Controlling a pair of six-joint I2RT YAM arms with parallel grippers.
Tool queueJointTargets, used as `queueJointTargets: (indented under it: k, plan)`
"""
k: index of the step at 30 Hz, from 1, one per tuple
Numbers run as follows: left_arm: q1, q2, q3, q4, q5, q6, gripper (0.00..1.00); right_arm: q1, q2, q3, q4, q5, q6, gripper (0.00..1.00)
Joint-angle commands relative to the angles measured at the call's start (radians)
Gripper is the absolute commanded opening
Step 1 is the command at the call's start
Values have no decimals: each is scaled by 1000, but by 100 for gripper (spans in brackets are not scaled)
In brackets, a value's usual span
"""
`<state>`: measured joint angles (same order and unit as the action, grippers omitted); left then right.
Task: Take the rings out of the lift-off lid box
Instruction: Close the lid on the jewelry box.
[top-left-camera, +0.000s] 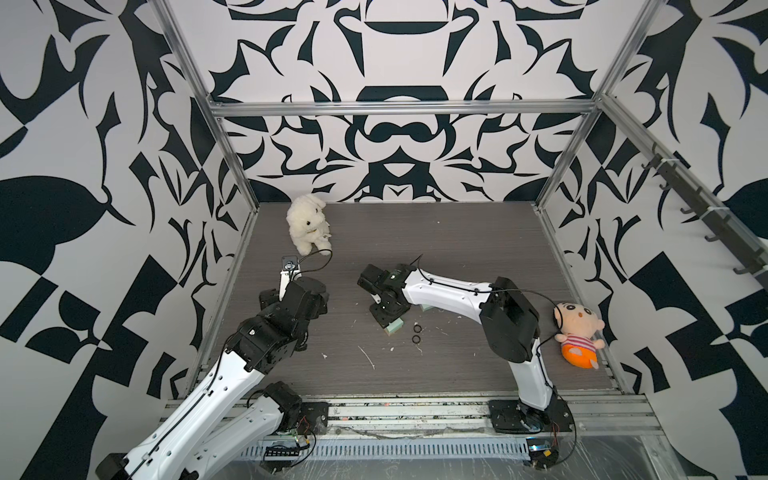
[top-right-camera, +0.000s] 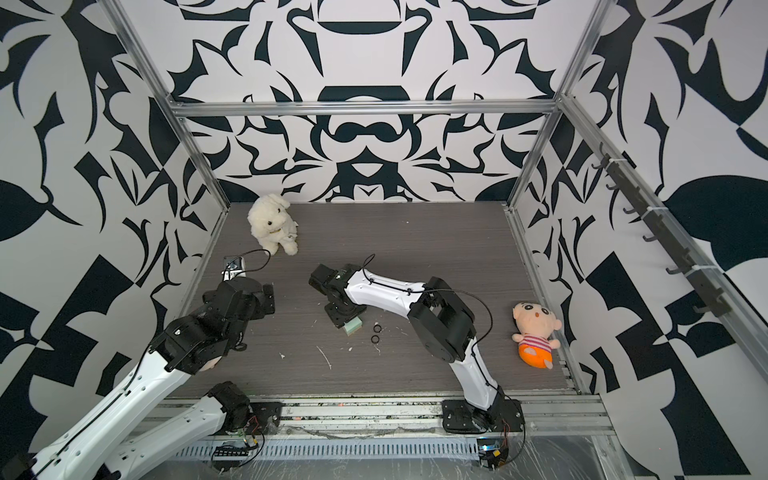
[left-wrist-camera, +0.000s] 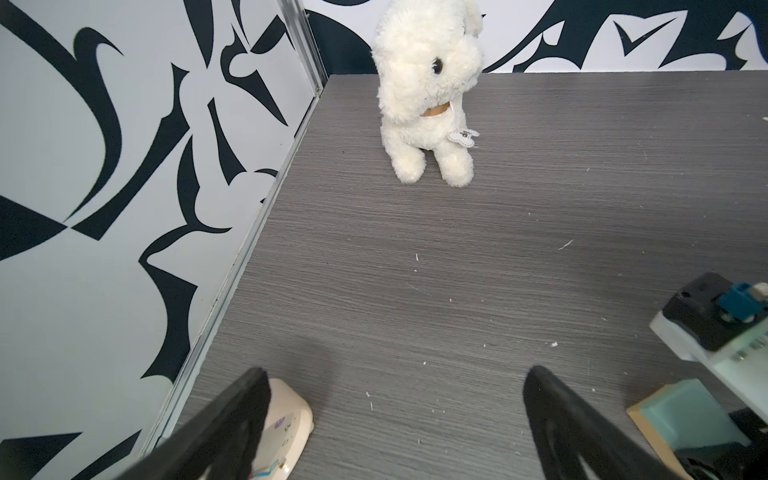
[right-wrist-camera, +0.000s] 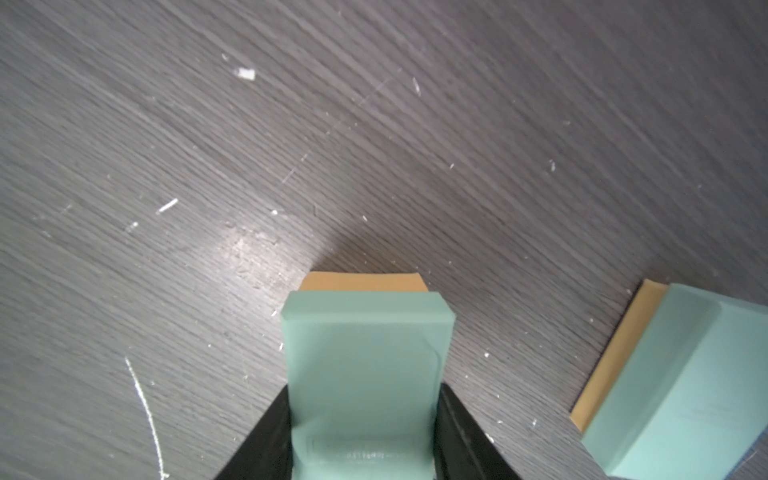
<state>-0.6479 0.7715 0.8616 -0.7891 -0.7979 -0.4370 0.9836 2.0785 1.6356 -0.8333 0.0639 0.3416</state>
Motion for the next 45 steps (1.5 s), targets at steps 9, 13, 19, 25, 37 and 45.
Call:
queueJointTargets:
  k: [9, 13, 19, 25, 37, 45]
  plan:
    - [6, -10, -7, 4, 6, 6, 99, 12, -14, 41, -38, 17, 22, 54]
    - [7, -11, -7, 4, 8, 6, 99, 12, -17, 37, -35, 13, 29, 54]
    - [6, -11, -7, 4, 8, 7, 99, 13, -11, 30, -33, 14, 29, 55]
    - [7, -12, -7, 4, 9, 7, 99, 13, -11, 21, -28, 16, 29, 55]
    - [8, -12, -9, 4, 8, 7, 99, 20, -24, 18, -26, 7, 31, 60]
    - [8, -12, -9, 5, 7, 7, 99, 20, -73, 5, -2, 41, 31, 60]
